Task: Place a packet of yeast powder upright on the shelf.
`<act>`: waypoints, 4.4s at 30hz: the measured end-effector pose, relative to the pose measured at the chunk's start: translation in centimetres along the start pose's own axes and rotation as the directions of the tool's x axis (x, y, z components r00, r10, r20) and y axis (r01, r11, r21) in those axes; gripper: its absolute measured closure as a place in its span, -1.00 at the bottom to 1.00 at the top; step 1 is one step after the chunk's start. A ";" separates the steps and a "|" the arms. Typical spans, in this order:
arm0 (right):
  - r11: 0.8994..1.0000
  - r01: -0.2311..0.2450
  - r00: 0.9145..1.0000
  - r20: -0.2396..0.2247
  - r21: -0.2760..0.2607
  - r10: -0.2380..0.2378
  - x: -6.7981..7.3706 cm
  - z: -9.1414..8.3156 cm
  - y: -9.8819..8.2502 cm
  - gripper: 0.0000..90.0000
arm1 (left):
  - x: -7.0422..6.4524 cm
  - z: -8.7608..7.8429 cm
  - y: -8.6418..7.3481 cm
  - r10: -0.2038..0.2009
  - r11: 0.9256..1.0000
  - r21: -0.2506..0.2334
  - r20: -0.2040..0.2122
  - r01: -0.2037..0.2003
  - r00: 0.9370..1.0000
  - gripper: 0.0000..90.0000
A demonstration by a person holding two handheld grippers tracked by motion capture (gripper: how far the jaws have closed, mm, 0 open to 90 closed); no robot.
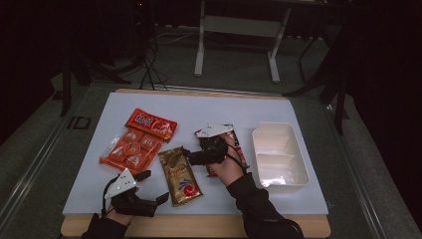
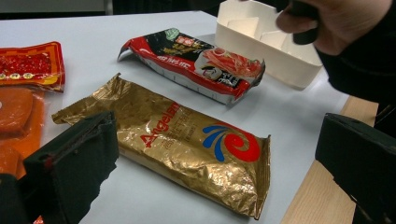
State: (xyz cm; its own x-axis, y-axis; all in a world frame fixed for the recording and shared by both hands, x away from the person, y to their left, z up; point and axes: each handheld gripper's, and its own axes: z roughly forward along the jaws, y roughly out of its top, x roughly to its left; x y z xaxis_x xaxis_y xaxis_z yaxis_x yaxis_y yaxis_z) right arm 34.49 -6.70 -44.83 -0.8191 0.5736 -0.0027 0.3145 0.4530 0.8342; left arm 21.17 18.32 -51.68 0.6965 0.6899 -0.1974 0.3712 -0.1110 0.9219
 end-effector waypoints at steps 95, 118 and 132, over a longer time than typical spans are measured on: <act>0.980 -0.022 0.993 -0.106 0.198 0.044 -0.3 6.1 0.7 0.98 | -0.1 0.3 -0.1 0.003 1.000 0.026 0.014 -0.003 1.000 -1.00; 0.998 0.042 0.960 -0.278 0.037 -0.030 3.0 -1.1 3.4 0.98 | 0.2 0.3 -0.1 -0.007 1.000 0.008 -0.001 0.007 1.000 -1.00; 0.998 0.018 0.968 -0.248 -0.059 -0.032 1.5 -4.5 5.7 0.98 | 0.2 0.3 -0.2 -0.014 1.000 0.013 -0.005 0.014 1.000 -1.00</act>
State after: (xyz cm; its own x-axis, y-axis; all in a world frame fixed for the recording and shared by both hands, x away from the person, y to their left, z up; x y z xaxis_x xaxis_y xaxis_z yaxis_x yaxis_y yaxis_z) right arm 32.90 -6.36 -37.63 -0.9222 0.3714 0.1078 0.2713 0.4223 0.8649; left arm 21.42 18.27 -51.95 0.6885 0.6947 -0.2083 0.3888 -0.1111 0.9146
